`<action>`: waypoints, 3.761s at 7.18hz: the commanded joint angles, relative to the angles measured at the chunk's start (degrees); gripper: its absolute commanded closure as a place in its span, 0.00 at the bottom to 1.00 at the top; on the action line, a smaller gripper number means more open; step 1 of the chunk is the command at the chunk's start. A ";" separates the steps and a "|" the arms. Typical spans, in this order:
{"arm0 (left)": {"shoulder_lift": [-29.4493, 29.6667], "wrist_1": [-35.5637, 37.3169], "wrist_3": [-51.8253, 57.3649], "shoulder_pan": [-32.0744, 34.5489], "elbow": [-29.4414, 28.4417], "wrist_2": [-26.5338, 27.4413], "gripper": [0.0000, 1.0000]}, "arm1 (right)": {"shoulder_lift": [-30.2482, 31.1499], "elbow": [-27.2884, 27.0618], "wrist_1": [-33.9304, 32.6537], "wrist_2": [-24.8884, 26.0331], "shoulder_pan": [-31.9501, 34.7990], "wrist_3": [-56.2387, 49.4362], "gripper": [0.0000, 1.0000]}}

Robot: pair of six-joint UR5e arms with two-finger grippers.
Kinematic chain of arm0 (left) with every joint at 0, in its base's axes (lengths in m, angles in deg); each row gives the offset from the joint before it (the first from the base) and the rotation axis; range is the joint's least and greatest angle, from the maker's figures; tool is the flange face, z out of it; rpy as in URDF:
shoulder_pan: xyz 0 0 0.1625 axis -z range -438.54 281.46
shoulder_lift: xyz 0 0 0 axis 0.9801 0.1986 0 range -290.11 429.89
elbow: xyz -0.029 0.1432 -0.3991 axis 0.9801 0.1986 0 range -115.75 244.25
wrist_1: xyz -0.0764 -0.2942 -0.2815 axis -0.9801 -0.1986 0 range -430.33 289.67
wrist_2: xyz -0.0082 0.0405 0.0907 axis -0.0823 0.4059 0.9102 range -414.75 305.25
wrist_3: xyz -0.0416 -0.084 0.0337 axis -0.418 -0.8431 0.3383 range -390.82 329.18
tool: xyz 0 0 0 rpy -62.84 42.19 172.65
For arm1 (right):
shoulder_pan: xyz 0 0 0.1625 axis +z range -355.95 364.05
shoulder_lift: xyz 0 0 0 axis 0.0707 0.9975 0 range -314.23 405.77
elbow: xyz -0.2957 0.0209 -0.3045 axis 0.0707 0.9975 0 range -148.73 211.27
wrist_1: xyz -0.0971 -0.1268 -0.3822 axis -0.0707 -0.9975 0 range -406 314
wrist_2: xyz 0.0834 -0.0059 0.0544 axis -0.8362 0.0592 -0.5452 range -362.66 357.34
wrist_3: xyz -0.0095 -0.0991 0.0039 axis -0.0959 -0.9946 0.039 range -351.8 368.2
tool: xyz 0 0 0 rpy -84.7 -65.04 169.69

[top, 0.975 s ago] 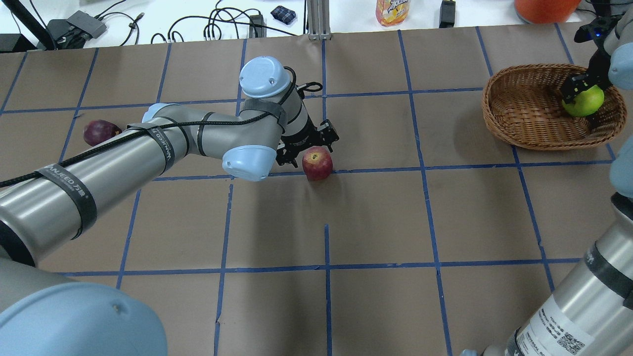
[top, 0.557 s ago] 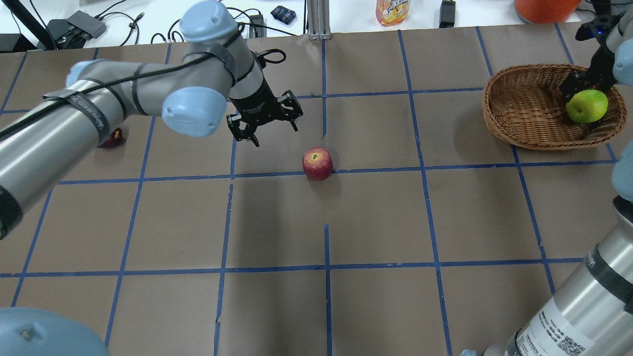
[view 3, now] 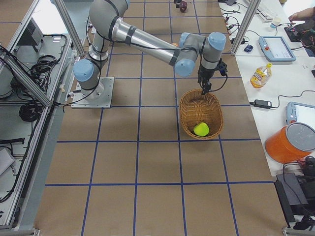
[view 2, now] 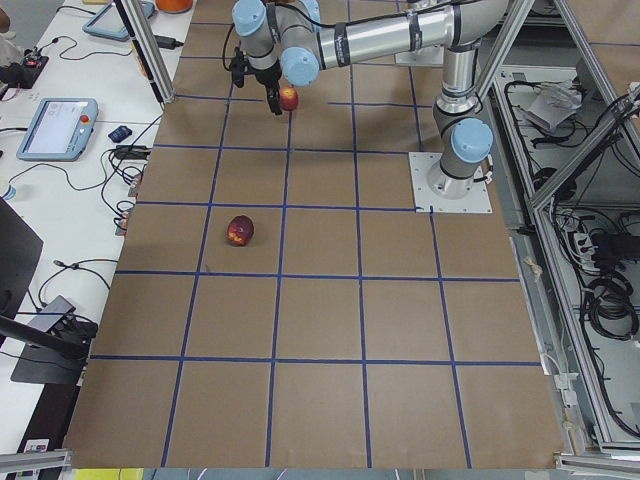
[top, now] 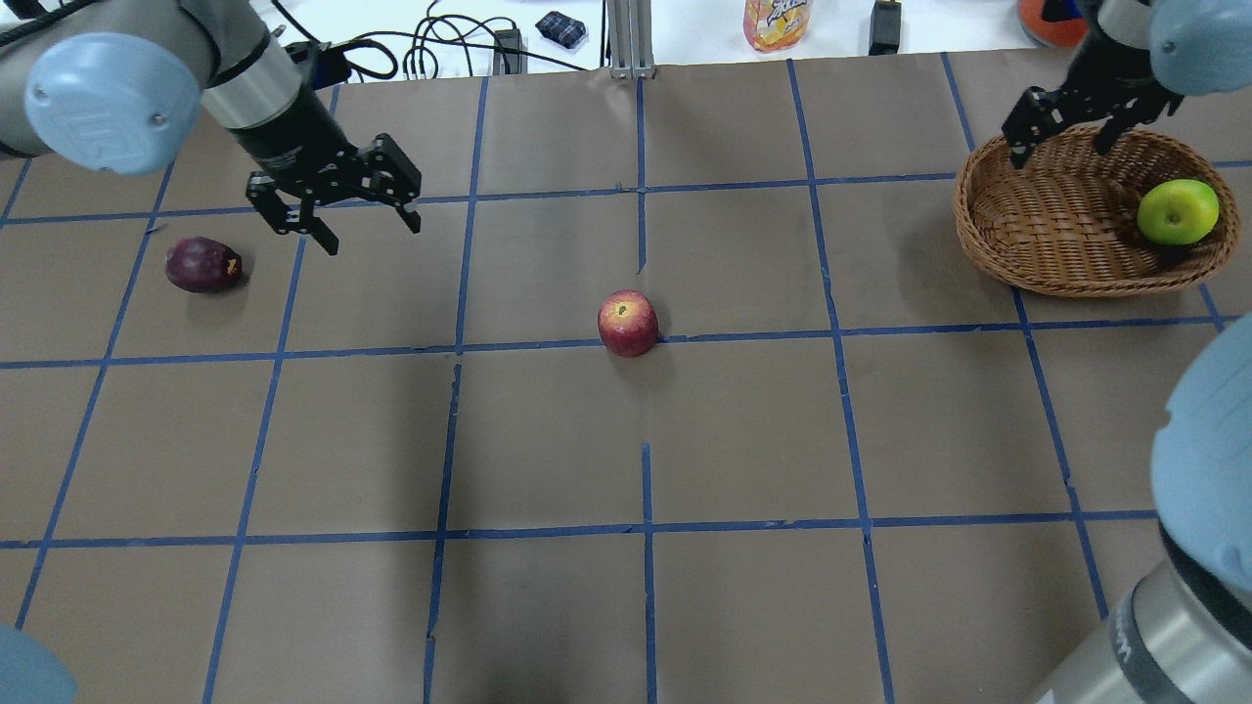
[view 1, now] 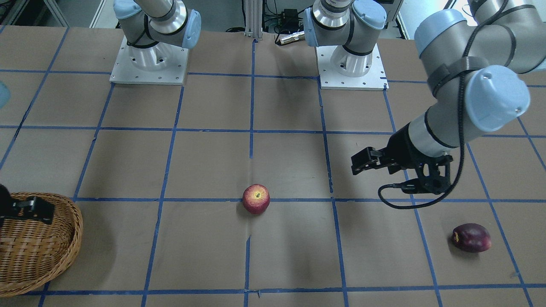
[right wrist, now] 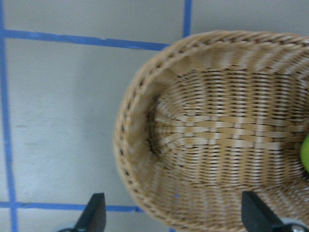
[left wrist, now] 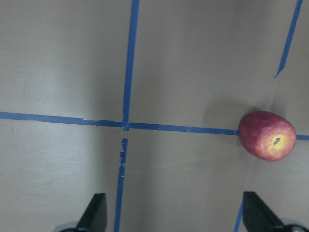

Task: Put all apples into basket
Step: 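Move the left gripper to the dark apple while the right returns toward center, then grasp the dark apple with the left gripper while the right grasps the red apple, then carry the red apple to the basket while the left carries the dark apple centerward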

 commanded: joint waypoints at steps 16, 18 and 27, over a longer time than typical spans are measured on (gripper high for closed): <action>24.98 32.99 35.72 -15.86 -4.30 22.16 0.00 | -12.21 -3.69 -8.29 -5.43 36.70 52.56 0.00; 24.81 33.08 35.55 -15.51 -4.31 21.37 0.66 | -13.72 -3.69 -10.94 -6.57 36.70 52.56 0.03; 16.80 23.41 -16.06 15.20 1.14 8.27 0.77 | -2.04 4.48 7.77 -3.52 13.73 26.42 1.00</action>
